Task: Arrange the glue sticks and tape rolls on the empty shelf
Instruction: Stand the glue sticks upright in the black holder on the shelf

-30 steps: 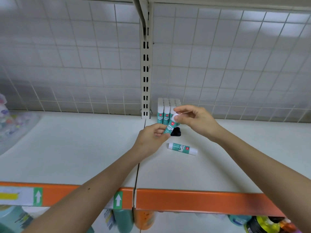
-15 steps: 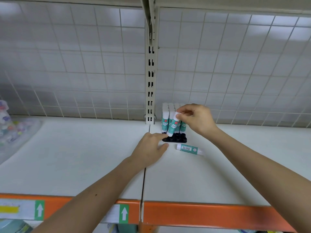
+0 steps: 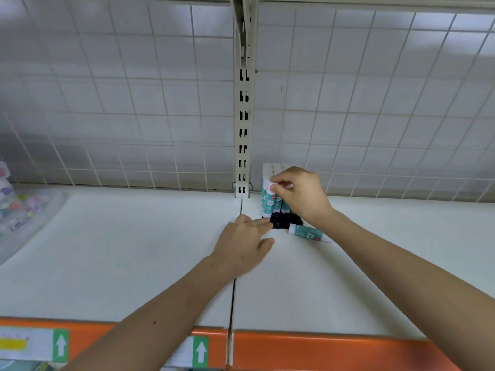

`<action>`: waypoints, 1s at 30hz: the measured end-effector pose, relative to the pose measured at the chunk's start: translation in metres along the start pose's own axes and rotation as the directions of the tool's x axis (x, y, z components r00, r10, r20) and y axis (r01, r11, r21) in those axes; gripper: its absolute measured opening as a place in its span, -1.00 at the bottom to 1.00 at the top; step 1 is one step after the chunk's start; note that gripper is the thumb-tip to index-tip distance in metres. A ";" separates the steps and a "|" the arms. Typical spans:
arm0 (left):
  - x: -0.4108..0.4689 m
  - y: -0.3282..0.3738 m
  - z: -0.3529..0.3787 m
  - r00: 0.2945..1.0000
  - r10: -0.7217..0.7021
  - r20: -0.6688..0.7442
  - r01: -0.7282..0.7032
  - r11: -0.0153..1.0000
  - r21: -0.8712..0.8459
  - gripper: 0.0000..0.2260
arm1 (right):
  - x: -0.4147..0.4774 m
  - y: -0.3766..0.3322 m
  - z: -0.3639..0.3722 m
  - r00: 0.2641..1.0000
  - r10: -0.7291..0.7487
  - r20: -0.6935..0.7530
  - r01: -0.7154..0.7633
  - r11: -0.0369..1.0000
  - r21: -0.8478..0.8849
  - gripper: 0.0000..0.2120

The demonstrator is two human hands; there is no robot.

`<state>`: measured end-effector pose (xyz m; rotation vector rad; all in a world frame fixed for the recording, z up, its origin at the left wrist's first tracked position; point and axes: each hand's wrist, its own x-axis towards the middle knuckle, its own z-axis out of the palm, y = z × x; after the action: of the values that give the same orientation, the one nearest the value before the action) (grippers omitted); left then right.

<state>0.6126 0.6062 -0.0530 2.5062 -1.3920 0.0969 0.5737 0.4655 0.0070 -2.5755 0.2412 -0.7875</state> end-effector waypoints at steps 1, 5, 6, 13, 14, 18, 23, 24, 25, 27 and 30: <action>0.000 0.000 0.000 1.000 -0.002 0.000 0.002 1.000 -0.003 -0.65 | 0.001 0.001 0.001 1.000 -0.009 0.011 0.009 1.000 -0.023 -0.85; 0.002 0.003 0.001 1.000 -0.006 0.007 0.006 1.000 0.014 -0.60 | 0.007 0.000 0.007 0.994 -0.076 0.076 0.086 0.988 -0.127 -0.83; 0.002 0.004 0.000 1.000 -0.006 0.016 0.006 1.000 0.024 -0.54 | 0.008 -0.001 0.009 0.991 -0.087 0.097 0.101 0.984 -0.148 -0.81; -0.002 0.006 -0.007 0.998 -0.026 0.059 0.025 0.999 0.021 -0.61 | -0.003 0.001 -0.017 0.979 0.046 0.197 -0.040 0.999 -0.035 -0.72; -0.003 0.007 -0.009 0.999 -0.025 0.044 0.024 1.000 0.010 -0.61 | -0.011 0.007 -0.026 0.977 0.096 0.193 -0.103 0.994 0.029 -0.70; -0.005 0.015 -0.018 1.000 -0.005 -0.029 0.003 0.999 -0.050 -0.62 | -0.042 0.032 -0.047 0.907 0.219 0.360 -0.169 0.972 -0.165 -0.72; -0.003 0.026 -0.022 0.998 0.017 -0.066 -0.024 0.994 -0.109 -0.62 | -0.069 0.044 -0.052 0.825 0.269 0.497 -0.135 0.948 -0.289 -0.67; -0.003 0.028 -0.022 0.998 0.030 -0.056 -0.036 0.993 -0.112 -0.62 | -0.072 0.046 -0.051 0.827 0.251 0.503 -0.083 0.939 -0.333 -0.71; -0.004 0.029 -0.021 0.998 0.041 -0.046 -0.047 0.991 -0.123 -0.63 | -0.074 0.047 -0.050 0.838 0.227 0.497 -0.037 0.931 -0.363 -0.74; -0.003 0.032 -0.020 0.997 0.063 -0.040 -0.070 0.979 -0.194 -0.69 | -0.077 0.048 -0.049 0.889 0.128 0.440 0.021 0.948 -0.318 -0.78; -0.002 0.035 -0.022 1.000 0.016 0.020 -0.006 0.901 -0.434 -0.76 | -0.076 0.050 -0.052 0.955 -0.072 0.288 0.122 0.979 -0.162 -0.79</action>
<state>0.5837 0.5961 -0.0253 2.1323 -1.2690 -0.2200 0.4796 0.4242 -0.0149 -2.8480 0.1006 -0.4384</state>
